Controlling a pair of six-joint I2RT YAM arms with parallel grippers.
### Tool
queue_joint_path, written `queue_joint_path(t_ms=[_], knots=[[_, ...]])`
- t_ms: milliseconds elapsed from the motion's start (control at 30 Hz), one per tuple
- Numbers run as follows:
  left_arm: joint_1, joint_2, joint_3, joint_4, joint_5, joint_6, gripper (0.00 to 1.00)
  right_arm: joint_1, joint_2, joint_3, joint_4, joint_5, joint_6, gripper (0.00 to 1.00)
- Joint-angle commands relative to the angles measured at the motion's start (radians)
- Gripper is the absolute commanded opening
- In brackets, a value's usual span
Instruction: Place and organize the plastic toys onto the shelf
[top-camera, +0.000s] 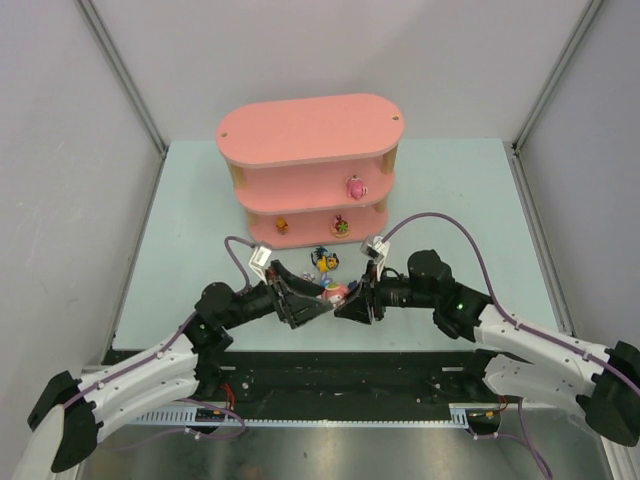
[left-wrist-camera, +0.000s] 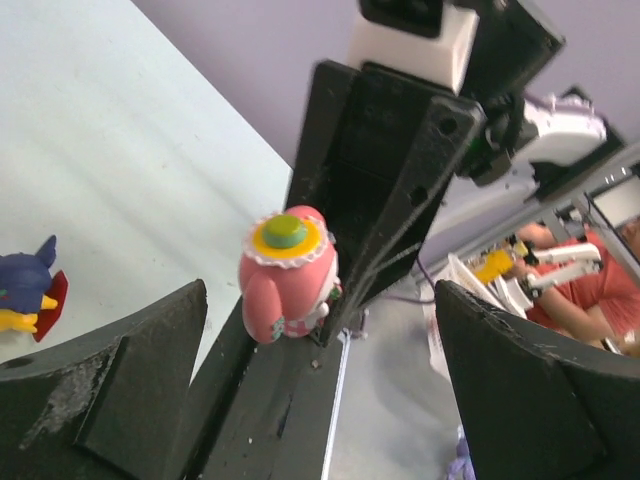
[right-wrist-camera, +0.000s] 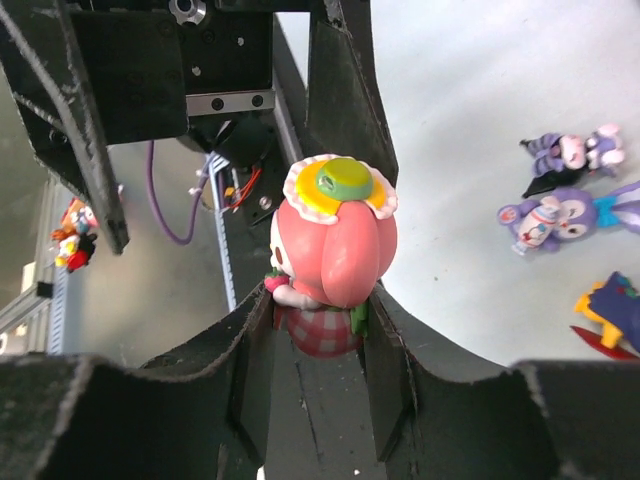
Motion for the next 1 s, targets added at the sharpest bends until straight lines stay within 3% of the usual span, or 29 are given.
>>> queue_joint_path(t_ms=[0,133,400,633,967], knots=[[-0.014,-0.060,0.121,-0.179,-0.145,-0.008,1.00,0.053,-0.099,0.012,-0.037,0.185,-0.076,0.00],[-0.023,-0.046,0.216,-0.420,-0.251,-0.009,1.00,0.127,-0.122,0.032,-0.088,0.375,-0.127,0.00],[-0.075,0.033,0.348,-0.583,-0.361,-0.002,1.00,0.296,-0.127,0.074,-0.114,0.689,-0.195,0.00],[-0.190,0.103,0.484,-0.764,-0.495,0.072,1.00,0.305,-0.145,0.078,-0.114,0.742,-0.210,0.00],[-0.270,0.153,0.544,-0.821,-0.596,0.084,1.00,0.305,-0.127,0.082,-0.116,0.728,-0.205,0.00]])
